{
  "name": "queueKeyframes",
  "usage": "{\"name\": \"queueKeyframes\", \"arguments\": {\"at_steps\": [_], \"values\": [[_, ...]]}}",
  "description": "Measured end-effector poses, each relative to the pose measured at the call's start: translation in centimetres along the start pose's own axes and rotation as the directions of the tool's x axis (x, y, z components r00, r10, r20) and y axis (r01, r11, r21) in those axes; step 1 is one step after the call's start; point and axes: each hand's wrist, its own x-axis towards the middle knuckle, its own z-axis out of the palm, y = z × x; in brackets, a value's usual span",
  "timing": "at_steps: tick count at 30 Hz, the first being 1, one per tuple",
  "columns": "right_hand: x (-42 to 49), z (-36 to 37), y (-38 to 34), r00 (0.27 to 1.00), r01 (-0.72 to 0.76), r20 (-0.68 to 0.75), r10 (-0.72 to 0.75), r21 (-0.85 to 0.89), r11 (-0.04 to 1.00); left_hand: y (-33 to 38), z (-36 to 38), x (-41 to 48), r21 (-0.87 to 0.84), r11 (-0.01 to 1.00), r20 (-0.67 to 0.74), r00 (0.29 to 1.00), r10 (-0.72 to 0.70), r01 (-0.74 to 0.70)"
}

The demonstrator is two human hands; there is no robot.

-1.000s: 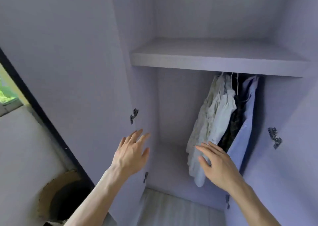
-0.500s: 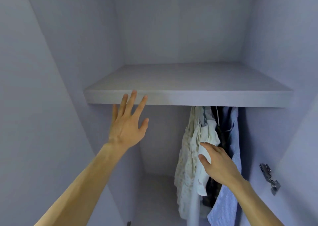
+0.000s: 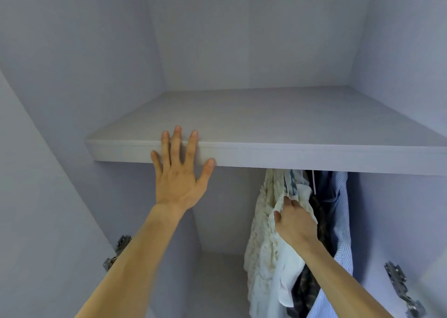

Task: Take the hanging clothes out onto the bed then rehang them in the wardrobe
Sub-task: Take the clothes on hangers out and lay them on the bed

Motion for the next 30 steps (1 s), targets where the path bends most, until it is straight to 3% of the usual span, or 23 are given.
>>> {"name": "queueKeyframes", "arguments": {"at_steps": [6,13,17,19,21,23,30], "values": [[3.0,-0.1,-1.2,0.992,-0.128,0.000,0.129,-0.046,0.991,-0.1,0.0,0.1,0.011,1.000,0.009,1.000,0.008,-0.008],[4.1,0.8,-2.2,0.998,-0.057,0.037,0.058,-0.028,0.998,-0.4,0.3,0.0,0.030,0.999,-0.002,1.000,0.015,-0.015],[5.0,0.8,-2.7,0.978,-0.091,0.202,0.048,0.211,0.973,-0.5,0.6,0.1,0.038,0.999,-0.027,0.999,0.029,-0.028],[5.3,0.3,-3.2,0.950,-0.177,0.307,0.050,0.402,0.898,-0.6,0.7,0.2,0.047,0.999,-0.029,0.999,0.029,-0.027],[5.0,-0.2,-3.7,0.915,-0.293,0.403,0.023,0.623,0.725,-0.6,0.7,0.1,0.054,0.998,-0.028,0.999,0.031,-0.029],[4.8,-0.3,-3.9,0.915,-0.310,0.403,-0.027,0.744,0.592,-0.7,0.7,0.1,0.061,0.998,-0.024,0.999,0.034,-0.033],[3.5,-1.3,-5.2,0.933,-0.201,0.323,-0.159,0.833,0.515,-0.8,0.9,0.3,0.074,0.997,-0.027,0.999,0.037,-0.035]]}}
